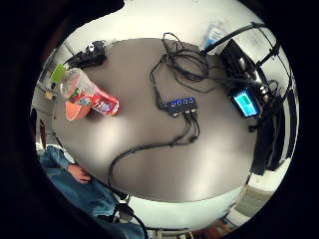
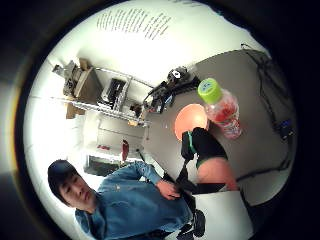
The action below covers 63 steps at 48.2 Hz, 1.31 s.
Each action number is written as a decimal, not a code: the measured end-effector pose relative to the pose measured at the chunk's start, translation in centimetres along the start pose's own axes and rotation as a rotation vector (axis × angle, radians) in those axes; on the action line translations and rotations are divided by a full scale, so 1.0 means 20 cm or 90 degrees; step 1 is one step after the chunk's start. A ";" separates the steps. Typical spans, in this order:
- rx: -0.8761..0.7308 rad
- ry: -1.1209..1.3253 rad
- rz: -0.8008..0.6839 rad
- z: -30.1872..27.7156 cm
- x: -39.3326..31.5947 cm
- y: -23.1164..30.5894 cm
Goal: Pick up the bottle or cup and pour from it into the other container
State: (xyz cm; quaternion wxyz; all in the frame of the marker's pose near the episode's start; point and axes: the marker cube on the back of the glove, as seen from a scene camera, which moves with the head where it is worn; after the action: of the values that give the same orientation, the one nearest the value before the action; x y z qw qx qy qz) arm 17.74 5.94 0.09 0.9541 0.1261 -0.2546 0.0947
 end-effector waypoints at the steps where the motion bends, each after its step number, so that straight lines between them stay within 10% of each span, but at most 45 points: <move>1: 0.002 -0.007 0.002 0.00 0.02 0.00; 63: 0.008 -0.313 0.021 0.29 0.27 0.02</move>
State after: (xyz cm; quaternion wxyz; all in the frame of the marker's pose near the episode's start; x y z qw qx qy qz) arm 19.65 5.20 7.83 0.8610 0.1473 -0.4805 0.0782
